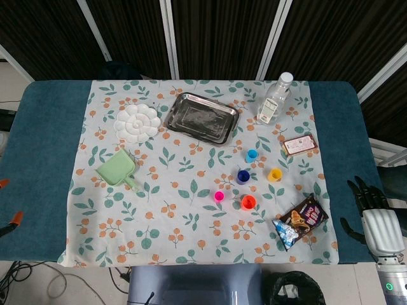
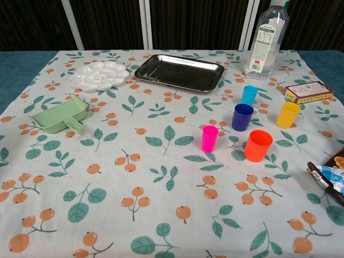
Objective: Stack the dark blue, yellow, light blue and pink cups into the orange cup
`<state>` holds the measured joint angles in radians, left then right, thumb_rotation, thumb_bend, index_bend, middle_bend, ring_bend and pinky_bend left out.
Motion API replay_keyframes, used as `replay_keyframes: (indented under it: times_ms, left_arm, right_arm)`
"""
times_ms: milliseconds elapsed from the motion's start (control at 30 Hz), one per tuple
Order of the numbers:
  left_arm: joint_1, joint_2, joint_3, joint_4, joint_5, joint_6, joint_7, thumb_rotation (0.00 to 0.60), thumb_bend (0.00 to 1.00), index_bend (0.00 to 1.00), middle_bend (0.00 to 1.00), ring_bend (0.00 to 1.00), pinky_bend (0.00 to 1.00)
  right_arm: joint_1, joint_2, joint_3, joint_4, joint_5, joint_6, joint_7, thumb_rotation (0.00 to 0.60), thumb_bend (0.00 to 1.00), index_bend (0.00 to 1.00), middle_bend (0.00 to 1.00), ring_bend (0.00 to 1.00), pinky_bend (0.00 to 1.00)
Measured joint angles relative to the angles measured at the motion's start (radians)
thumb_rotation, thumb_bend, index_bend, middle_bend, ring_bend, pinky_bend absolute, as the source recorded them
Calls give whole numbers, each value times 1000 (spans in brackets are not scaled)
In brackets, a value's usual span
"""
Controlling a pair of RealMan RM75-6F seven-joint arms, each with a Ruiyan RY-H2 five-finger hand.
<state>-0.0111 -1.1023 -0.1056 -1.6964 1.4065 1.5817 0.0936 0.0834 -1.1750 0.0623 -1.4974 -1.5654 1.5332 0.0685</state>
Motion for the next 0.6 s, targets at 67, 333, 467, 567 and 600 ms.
replay_keyframes:
  times_ms: [67,333,467,567,600]
  left_arm:
    - [0,0,0,0,0,0,0,600,215,216,115,0,0]
    - [0,0,3,-1,4,1,5,600,216,216,115,0,0]
    - [0,-1,4,0,4,0,8,600,215,216,116,0,0]
    - [-1,-1,4,1,1,-2,8,600,215,216,115,0,0]
    - [0,-1,3,1,1,-2,8,600,215,216,115,0,0]
  right_arm:
    - [-1,0,2,1,-1,8,6,600,388,66,8,146,126]
    - [-4,1,2,-10,2,8,25,600,388,66,8,146,126]
    - [-3,12,-5,-28,3,-7,70,600,388,66,8,146,126]
    - [0,31,-10,-45,4,-24,94,600,388,66,8,146,126]
    - [1,34,-12,-48,4,-27,95,600,388,66,8,146,126]
